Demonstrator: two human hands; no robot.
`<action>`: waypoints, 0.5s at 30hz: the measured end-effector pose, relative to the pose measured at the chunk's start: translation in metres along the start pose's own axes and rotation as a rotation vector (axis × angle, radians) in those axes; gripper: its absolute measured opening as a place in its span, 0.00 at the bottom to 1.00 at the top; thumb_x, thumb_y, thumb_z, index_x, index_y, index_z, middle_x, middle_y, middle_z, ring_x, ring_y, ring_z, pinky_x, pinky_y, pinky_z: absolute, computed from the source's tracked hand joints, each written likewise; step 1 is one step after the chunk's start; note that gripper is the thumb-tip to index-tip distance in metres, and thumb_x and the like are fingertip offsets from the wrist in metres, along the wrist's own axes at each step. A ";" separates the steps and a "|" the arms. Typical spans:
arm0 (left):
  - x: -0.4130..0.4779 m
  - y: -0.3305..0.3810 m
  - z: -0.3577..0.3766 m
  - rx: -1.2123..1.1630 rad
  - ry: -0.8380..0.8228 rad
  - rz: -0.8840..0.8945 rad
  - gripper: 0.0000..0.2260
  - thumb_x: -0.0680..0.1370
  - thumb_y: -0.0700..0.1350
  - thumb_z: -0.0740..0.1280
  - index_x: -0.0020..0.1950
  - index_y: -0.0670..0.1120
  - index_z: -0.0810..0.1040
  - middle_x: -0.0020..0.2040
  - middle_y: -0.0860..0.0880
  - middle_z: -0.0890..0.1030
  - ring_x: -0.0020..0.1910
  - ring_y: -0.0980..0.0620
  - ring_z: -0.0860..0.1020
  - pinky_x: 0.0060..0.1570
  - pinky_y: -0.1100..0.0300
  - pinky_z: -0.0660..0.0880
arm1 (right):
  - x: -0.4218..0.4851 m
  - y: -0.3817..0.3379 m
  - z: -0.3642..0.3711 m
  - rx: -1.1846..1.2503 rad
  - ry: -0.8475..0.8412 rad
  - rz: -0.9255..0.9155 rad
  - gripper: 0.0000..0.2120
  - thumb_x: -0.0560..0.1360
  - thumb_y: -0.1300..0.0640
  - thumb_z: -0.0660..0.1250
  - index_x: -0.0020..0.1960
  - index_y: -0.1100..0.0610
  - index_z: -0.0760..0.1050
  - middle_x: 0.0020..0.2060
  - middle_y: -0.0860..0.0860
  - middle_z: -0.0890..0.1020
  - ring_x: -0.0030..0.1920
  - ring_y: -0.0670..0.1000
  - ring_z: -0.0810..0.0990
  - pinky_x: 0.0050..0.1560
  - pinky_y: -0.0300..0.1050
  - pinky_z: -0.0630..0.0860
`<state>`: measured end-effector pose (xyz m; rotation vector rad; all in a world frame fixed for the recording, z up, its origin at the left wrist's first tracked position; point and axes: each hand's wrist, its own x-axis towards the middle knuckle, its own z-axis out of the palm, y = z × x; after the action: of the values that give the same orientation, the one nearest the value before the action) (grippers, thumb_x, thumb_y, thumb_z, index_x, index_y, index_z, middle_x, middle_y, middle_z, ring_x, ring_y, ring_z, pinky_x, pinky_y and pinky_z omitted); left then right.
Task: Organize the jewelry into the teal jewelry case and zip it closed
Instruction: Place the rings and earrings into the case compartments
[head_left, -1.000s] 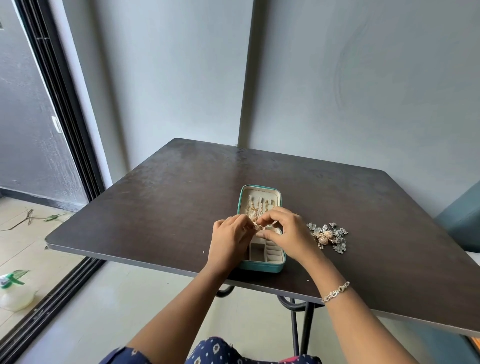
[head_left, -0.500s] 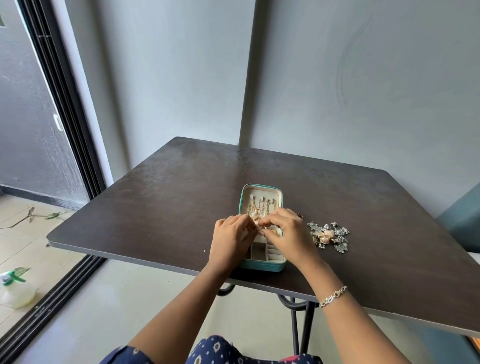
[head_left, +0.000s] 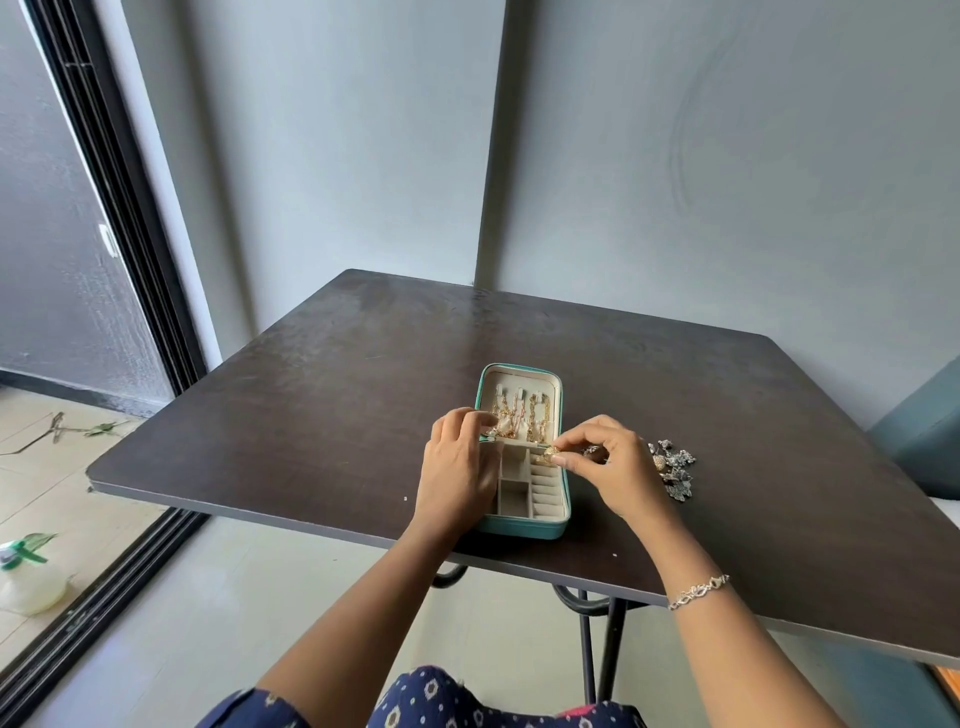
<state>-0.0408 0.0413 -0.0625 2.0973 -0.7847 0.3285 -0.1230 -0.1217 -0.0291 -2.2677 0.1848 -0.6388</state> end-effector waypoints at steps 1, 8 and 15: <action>0.000 -0.001 0.001 -0.006 -0.002 -0.007 0.12 0.77 0.42 0.62 0.60 0.44 0.72 0.62 0.46 0.72 0.63 0.47 0.67 0.61 0.52 0.67 | -0.001 0.000 0.000 -0.002 -0.012 0.008 0.05 0.66 0.63 0.74 0.40 0.55 0.82 0.38 0.45 0.78 0.37 0.43 0.75 0.38 0.29 0.68; 0.000 -0.002 0.001 -0.014 -0.029 -0.031 0.12 0.78 0.45 0.61 0.60 0.45 0.71 0.61 0.47 0.72 0.61 0.49 0.68 0.60 0.54 0.67 | -0.007 0.000 0.008 -0.046 -0.068 0.033 0.05 0.66 0.60 0.75 0.41 0.54 0.82 0.39 0.44 0.77 0.42 0.47 0.76 0.44 0.38 0.71; 0.000 -0.002 0.001 -0.019 -0.034 -0.040 0.12 0.78 0.46 0.61 0.61 0.45 0.71 0.61 0.47 0.72 0.61 0.50 0.69 0.59 0.54 0.68 | -0.007 0.003 0.009 -0.061 -0.067 0.047 0.05 0.66 0.60 0.75 0.41 0.54 0.82 0.40 0.46 0.77 0.43 0.48 0.76 0.42 0.38 0.70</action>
<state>-0.0398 0.0411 -0.0640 2.1024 -0.7615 0.2636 -0.1244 -0.1160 -0.0392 -2.3324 0.2266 -0.5387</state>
